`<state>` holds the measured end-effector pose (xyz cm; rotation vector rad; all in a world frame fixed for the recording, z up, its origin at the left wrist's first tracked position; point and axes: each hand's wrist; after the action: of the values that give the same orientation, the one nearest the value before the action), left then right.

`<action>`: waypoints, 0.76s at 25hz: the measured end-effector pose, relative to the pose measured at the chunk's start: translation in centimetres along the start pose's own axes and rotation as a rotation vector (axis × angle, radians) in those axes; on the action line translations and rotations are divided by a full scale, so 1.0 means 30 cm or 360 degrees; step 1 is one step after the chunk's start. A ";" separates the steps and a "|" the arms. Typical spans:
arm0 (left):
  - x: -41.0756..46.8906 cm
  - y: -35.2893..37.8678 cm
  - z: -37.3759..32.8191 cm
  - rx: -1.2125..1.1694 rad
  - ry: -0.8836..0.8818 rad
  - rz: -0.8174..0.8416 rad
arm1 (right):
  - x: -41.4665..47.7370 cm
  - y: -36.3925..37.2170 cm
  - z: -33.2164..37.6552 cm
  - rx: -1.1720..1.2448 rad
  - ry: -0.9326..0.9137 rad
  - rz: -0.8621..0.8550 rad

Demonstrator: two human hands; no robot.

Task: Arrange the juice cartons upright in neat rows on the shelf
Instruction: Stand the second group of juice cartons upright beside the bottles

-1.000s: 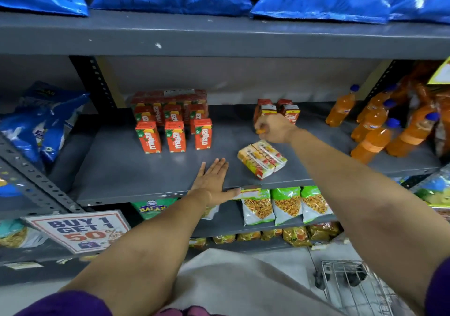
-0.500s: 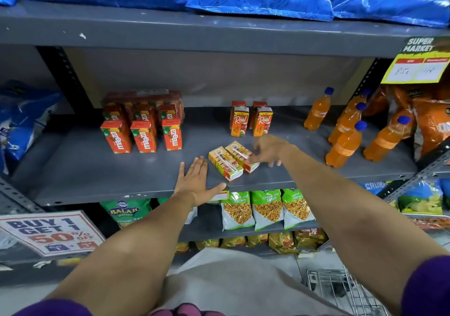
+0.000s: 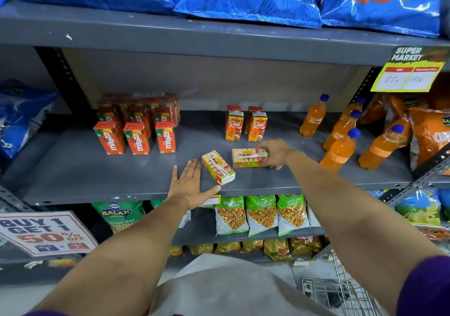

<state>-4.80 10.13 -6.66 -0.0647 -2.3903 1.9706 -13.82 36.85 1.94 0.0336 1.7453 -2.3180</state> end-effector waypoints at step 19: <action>0.002 0.003 -0.004 0.0008 -0.0028 -0.0012 | 0.080 -0.213 -0.047 -0.0386 -0.0164 -0.0334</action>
<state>-4.86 10.27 -6.71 -0.0389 -2.3925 1.9823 -17.64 39.43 7.18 -0.3200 2.0478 -2.1784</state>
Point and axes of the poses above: each hand's wrist, its own x-axis towards the middle knuckle, its own y-axis out of the palm, z = x × y, and after that the axes turned 8 degrees about -z, right-handed
